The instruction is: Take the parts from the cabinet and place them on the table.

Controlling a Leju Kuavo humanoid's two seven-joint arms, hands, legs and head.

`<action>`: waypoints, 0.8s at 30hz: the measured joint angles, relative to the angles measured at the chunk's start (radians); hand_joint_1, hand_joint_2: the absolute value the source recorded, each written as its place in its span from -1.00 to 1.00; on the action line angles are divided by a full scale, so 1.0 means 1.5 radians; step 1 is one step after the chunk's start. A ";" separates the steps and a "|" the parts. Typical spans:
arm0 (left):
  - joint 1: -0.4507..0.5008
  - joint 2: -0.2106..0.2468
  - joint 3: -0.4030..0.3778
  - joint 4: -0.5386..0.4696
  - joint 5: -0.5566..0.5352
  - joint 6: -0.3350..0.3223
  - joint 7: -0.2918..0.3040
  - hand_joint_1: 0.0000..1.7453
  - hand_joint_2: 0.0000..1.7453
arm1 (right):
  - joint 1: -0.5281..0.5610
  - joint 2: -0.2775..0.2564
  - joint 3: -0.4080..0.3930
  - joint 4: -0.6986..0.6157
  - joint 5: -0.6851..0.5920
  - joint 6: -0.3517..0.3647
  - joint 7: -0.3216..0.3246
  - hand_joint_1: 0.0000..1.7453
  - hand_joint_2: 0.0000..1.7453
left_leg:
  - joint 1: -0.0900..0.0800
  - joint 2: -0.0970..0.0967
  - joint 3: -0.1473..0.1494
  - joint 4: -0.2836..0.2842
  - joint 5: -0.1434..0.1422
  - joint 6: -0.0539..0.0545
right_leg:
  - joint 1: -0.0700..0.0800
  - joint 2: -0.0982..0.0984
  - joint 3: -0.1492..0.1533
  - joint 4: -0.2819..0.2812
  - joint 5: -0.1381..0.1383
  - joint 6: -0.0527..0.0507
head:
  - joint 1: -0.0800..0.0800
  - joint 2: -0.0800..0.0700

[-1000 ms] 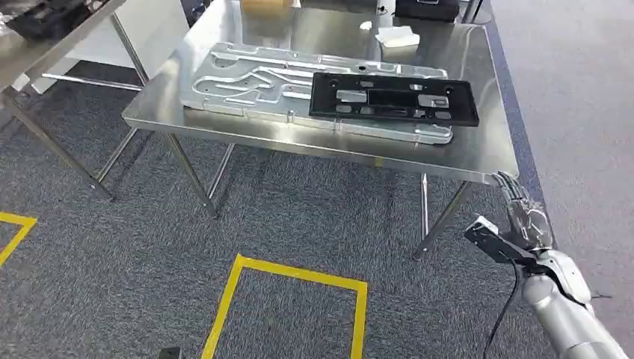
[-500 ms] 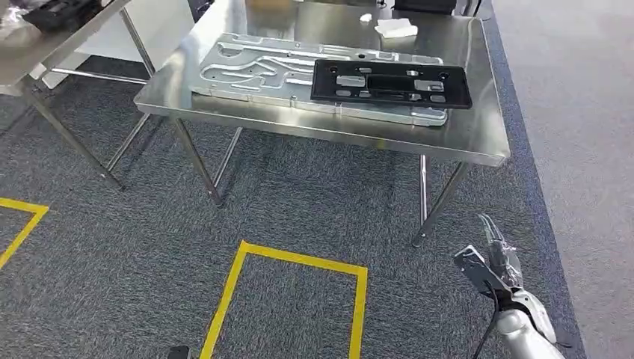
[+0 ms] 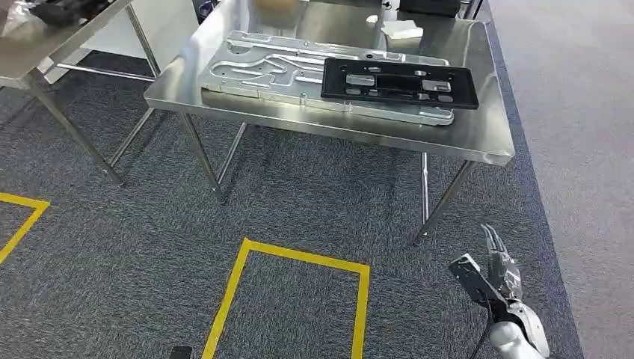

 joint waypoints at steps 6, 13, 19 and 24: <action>0.002 0.001 -0.004 0.000 -0.012 0.001 0.012 -1.00 -1.00 | 0.028 -0.006 -0.018 -0.018 0.051 -0.040 0.019 -1.00 -1.00 | -0.001 0.000 -0.003 -0.008 0.007 0.011 | -0.003 -0.001 0.003 -0.009 0.008 0.015 | 0.000 0.000; 0.008 0.000 -0.005 0.000 -0.023 0.004 0.022 -1.00 -1.00 | 0.070 -0.014 -0.036 -0.033 0.079 -0.051 0.035 -1.00 -1.00 | 0.008 -0.018 -0.005 -0.019 0.026 0.007 | -0.013 0.004 -0.064 0.193 -0.109 0.020 | 0.000 0.000; 0.005 -0.001 -0.005 0.000 -0.023 0.006 0.020 -1.00 -1.00 | 0.085 -0.013 -0.042 -0.042 0.097 -0.055 0.046 -1.00 -1.00 | 0.012 -0.046 -0.025 0.011 0.015 -0.025 | -0.020 0.038 0.036 0.025 -0.064 0.013 | -0.001 0.000; 0.007 -0.001 -0.006 0.000 -0.032 0.005 0.020 -1.00 -1.00 | 0.091 -0.012 -0.048 -0.043 0.104 -0.058 0.047 -1.00 -1.00 | 0.017 -0.011 -0.060 0.086 -0.038 -0.037 | -0.014 0.008 0.035 0.023 -0.061 -0.016 | -0.001 0.000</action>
